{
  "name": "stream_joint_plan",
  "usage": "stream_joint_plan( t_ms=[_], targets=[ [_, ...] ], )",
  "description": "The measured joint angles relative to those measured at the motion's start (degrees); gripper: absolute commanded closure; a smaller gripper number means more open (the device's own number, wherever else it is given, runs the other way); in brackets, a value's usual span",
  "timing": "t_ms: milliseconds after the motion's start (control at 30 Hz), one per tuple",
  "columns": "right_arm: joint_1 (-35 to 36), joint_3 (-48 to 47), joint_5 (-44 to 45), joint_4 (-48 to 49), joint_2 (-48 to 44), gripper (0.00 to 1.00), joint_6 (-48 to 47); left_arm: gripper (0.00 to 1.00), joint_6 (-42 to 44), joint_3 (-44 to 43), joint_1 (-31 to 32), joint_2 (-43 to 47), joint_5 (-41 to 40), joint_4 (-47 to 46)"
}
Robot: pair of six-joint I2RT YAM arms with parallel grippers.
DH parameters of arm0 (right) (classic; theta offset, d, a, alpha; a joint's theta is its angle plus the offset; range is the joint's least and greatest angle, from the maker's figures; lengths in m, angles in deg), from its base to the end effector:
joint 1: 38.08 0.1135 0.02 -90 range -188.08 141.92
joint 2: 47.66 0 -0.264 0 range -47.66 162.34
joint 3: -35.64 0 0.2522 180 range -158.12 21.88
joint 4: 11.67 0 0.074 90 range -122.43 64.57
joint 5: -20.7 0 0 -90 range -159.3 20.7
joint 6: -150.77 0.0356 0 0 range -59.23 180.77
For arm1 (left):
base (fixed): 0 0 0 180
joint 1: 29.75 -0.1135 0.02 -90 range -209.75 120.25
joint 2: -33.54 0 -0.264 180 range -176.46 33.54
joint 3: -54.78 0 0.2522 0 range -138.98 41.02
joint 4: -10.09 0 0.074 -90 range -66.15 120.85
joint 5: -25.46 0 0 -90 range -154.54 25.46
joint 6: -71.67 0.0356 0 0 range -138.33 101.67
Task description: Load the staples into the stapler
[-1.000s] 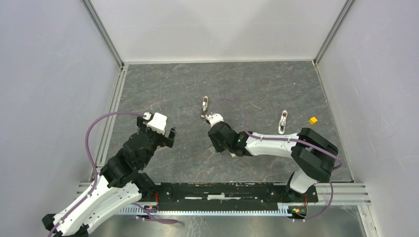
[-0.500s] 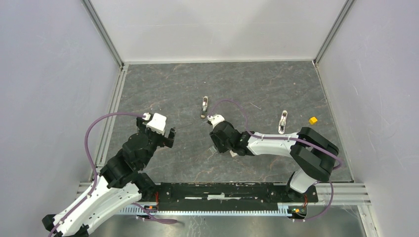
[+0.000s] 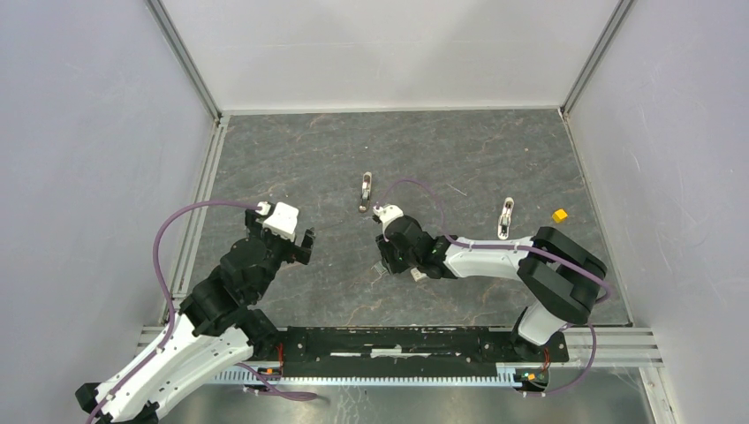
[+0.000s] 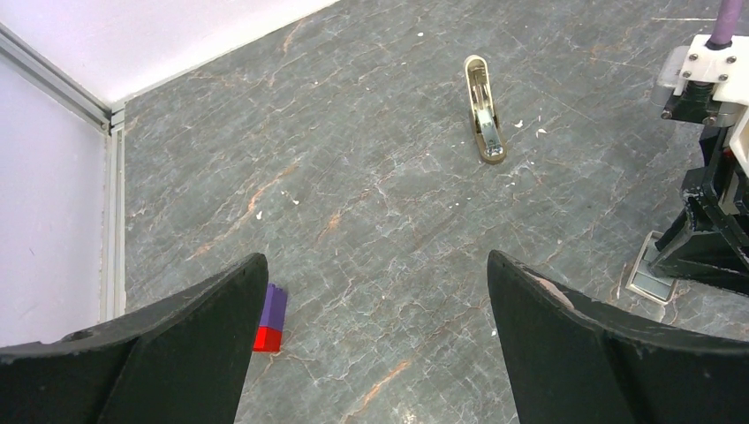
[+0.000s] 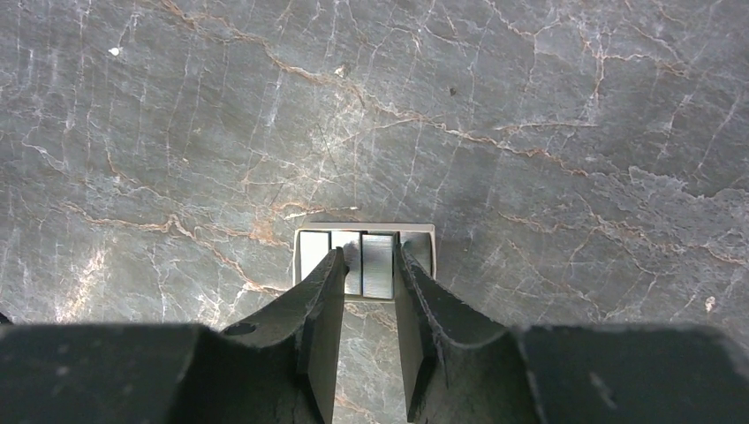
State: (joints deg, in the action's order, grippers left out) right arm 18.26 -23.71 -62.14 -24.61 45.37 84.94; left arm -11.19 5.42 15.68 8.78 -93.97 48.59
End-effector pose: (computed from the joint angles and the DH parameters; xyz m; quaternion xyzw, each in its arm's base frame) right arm 0.1805 0.2630 0.1578 -0.2348 0.8975 0.1941 0.3190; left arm 0.0907 -0.0672 0.3038 0.1969 0.7522 -0.0065 0.6288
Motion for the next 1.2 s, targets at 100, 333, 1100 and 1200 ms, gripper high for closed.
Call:
stream_joint_plan(
  t_ms=[100,333,1100,1200],
  targets=[
    [-0.52,0.83,-1.29,1.44,-0.11,0.64,0.20,0.00,0.00,0.02,0.00,0.00,0.00,0.00],
    [-2.21,2.69,-4.35,3.63,-1.01,0.65,0.81,0.00,-0.13,0.02,0.00,-1.31,0.02,0.00],
    [-3.96,7.72,-20.31,15.43,-5.33,0.66,6.80,0.04,-11.32,-4.39,-1.55,-12.57,1.57,3.19],
    [-3.96,7.74,-18.86,14.58,-6.34,0.66,6.32,0.05,-15.91,-4.70,-4.96,-14.69,5.05,3.61]
  ],
)
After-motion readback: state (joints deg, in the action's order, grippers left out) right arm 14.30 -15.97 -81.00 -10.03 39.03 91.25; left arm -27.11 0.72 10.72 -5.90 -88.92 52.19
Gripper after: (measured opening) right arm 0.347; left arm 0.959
